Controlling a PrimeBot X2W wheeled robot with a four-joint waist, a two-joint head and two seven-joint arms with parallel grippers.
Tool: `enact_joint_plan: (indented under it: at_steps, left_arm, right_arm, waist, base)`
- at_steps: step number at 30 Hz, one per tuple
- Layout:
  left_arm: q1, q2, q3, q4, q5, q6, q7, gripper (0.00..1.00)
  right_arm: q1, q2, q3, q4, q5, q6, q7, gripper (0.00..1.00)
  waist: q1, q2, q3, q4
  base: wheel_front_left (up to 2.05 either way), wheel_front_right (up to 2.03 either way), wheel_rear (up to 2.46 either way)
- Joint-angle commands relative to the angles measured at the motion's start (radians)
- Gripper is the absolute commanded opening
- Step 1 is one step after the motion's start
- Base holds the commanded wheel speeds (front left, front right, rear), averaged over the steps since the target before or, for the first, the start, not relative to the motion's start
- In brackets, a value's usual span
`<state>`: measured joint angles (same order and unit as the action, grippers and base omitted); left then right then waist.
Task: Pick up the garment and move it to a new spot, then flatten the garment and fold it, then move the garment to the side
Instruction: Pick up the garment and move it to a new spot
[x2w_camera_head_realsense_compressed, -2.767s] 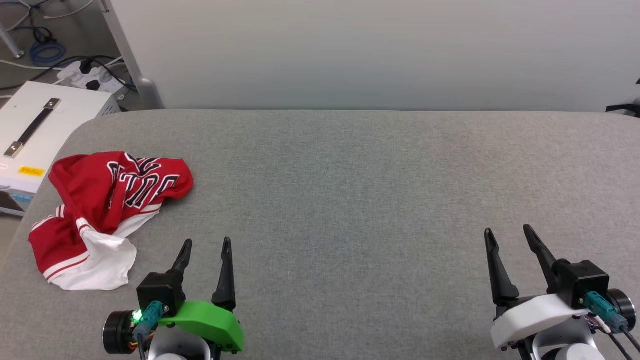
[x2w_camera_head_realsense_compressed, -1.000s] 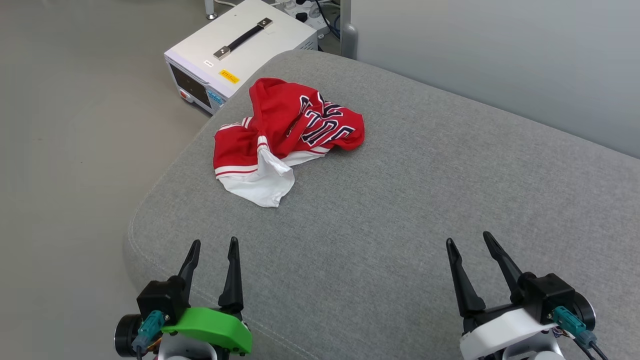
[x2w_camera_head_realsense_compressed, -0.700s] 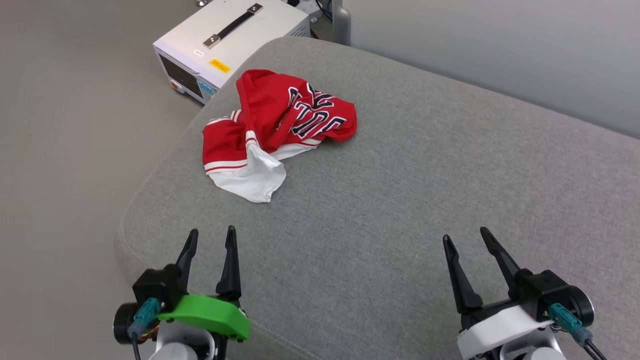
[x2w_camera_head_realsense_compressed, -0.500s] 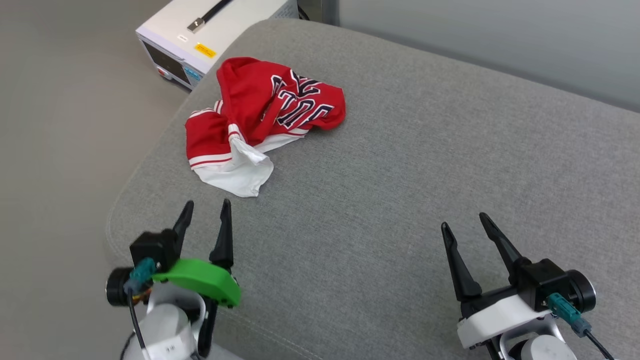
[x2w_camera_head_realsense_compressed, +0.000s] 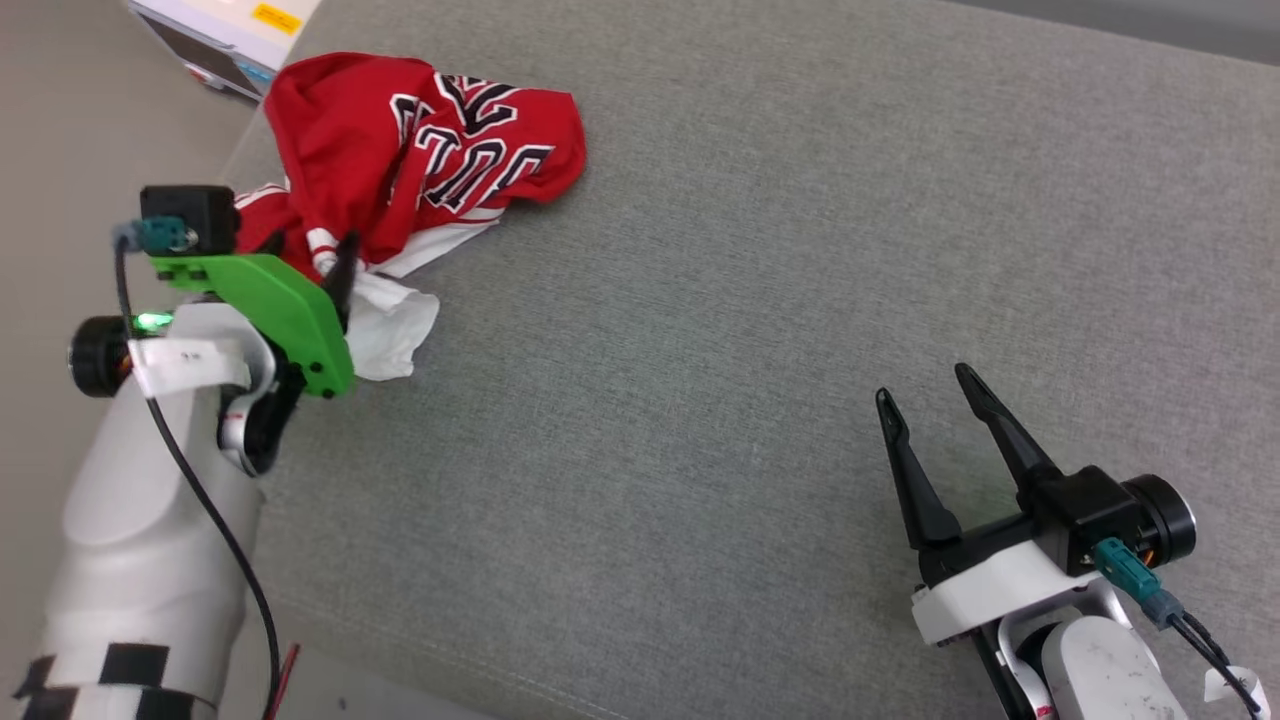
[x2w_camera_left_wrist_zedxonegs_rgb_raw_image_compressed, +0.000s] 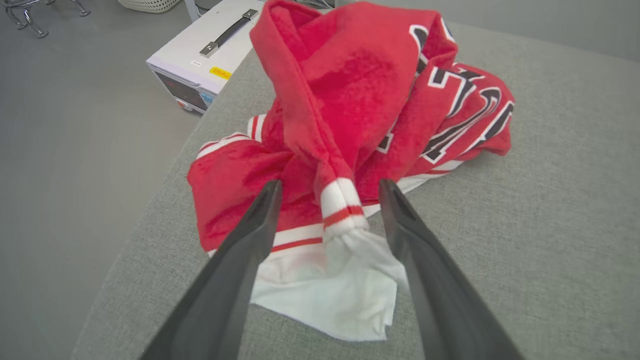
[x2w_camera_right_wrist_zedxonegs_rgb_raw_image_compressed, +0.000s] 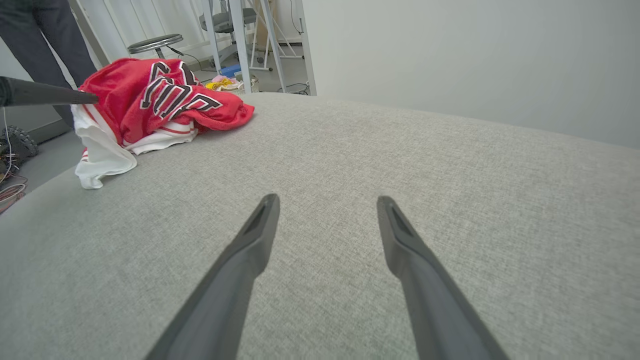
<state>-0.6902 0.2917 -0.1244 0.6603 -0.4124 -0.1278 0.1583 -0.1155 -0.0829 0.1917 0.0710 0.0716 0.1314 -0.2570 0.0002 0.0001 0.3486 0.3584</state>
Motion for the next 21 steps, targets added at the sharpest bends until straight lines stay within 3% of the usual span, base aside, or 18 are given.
enact_joint_plan:
  at_steps: [1, 11, 12, 13, 14, 21]
  left_arm:
    - [-0.034, 0.026, -0.005, 0.029, 0.003, -0.002, 0.032, 1.00]
    - [-0.123, 0.083, -0.011, 0.217, -0.032, 0.000, 0.156, 1.00]
    - [-0.124, 0.085, -0.016, 0.228, -0.038, 0.000, 0.163, 0.91]
    - [-0.126, 0.085, -0.022, 0.237, -0.046, -0.001, 0.166, 0.26]
    - [-0.127, 0.085, -0.027, 0.241, -0.052, -0.002, 0.166, 0.00]
    - [-0.096, 0.105, -0.112, 0.209, -0.116, -0.003, 0.136, 0.00]
  right_arm:
    - [-0.021, -0.006, 0.005, -0.003, -0.009, -0.001, -0.005, 1.00]
    - [-0.042, -0.004, 0.017, 0.000, -0.008, -0.001, -0.005, 1.00]
    - [-0.041, -0.004, 0.017, 0.001, -0.008, -0.001, -0.005, 1.00]
    - [-0.040, -0.004, 0.016, 0.002, -0.008, -0.001, -0.005, 1.00]
    - [-0.038, -0.004, 0.015, 0.004, -0.007, -0.001, -0.005, 1.00]
    - [-0.027, 0.002, 0.010, 0.016, -0.002, -0.001, -0.005, 1.00]
  waist:
    - [-0.0002, -0.0001, 0.062, -0.061]
    - [-0.0002, -0.0001, 0.103, -0.115]
    - [-0.0002, -0.0001, 0.102, -0.116]
    - [-0.0002, -0.0001, 0.100, -0.118]
    - [-0.0002, -0.0001, 0.097, -0.118]
    - [-0.0002, -0.0001, 0.041, -0.105]
  base:
    - [0.00, 0.00, 0.00]
    - [0.00, 0.00, 0.00]
    - [0.00, 0.00, 0.00]
    - [0.00, 0.00, 0.00]
    - [0.00, 0.00, 0.00]
    - [0.00, 0.00, 0.00]
